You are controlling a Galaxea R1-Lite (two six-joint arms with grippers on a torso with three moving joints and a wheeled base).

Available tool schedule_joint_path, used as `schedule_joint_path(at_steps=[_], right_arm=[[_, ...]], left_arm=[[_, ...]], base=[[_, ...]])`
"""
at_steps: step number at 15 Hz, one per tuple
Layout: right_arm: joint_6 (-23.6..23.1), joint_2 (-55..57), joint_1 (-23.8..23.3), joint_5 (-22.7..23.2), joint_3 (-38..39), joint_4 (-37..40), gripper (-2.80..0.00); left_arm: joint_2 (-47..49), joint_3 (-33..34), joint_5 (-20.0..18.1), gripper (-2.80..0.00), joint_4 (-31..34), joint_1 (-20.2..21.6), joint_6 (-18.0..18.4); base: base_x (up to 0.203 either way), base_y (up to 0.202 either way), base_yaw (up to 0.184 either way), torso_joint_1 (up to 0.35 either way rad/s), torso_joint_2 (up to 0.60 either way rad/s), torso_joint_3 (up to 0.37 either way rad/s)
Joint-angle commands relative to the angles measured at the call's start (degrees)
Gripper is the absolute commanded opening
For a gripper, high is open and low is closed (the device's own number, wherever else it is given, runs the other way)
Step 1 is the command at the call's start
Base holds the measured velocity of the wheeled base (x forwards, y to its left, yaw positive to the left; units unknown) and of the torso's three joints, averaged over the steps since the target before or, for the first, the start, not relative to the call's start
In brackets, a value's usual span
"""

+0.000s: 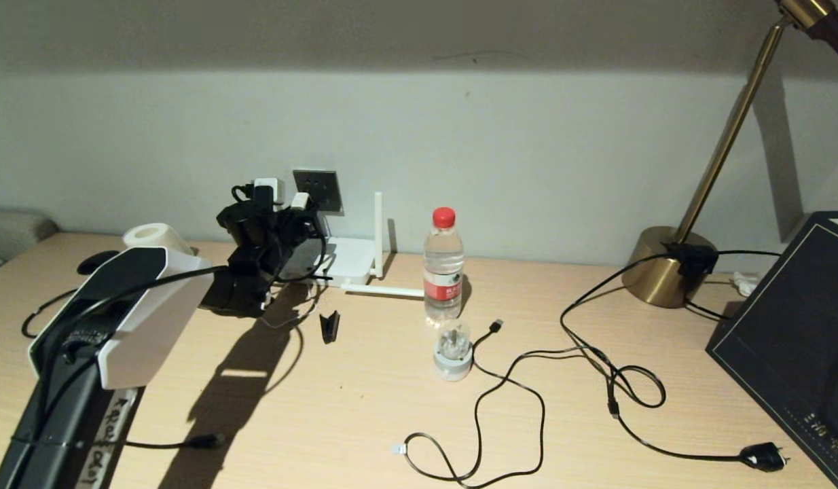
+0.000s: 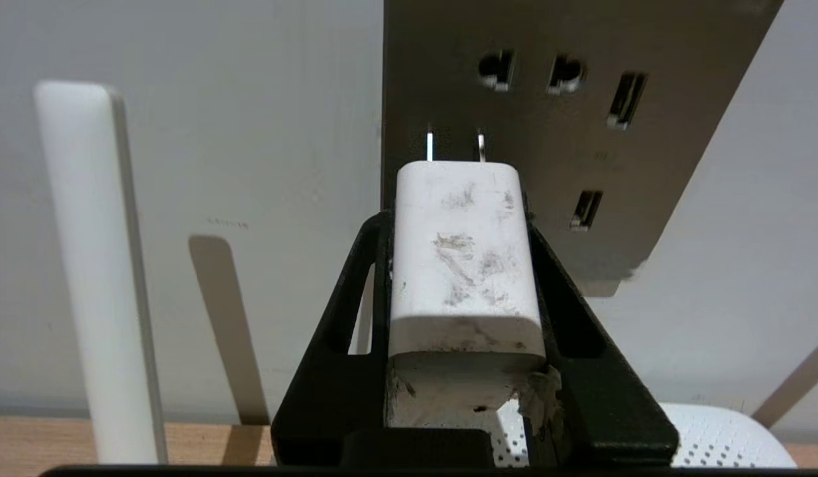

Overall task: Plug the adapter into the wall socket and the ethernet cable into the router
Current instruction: Plug plug into socket

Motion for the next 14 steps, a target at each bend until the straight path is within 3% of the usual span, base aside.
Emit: schedule_joint_path(at_steps=[1,5,11,14], right_arm=[[-0.02,0.07,0.0,0.04,0.01,-0.02,-2.8],[-0.02,0.07,0.0,0.04,0.01,-0.02,-2.8],[-0.02,0.07,0.0,0.04,0.01,-0.02,-2.8],[-0.02,0.07,0.0,0.04,0.01,-0.02,-2.8]], left_arm=[[-2.43,3.57,0.02,-2.8,-1.44,-0.51,0.0],[-7.22,12.66,0.04,-2.8,-5.65,-1.61,0.11],[-8.14,12.28,-0.14,-2.8,-4.28,-1.7,1.22],[-7.31,8.65,-0.45,-2.8,-1.18,-1.4,1.2]], base=[[0.0,0.0,0.0,0.0,0.0,0.0],[0.0,0.0,0.0,0.007,0.0,-0.001],[0.0,0.0,0.0,0.0,0.0,0.0],[0.0,0.0,0.0,0.0,0.0,0.0]])
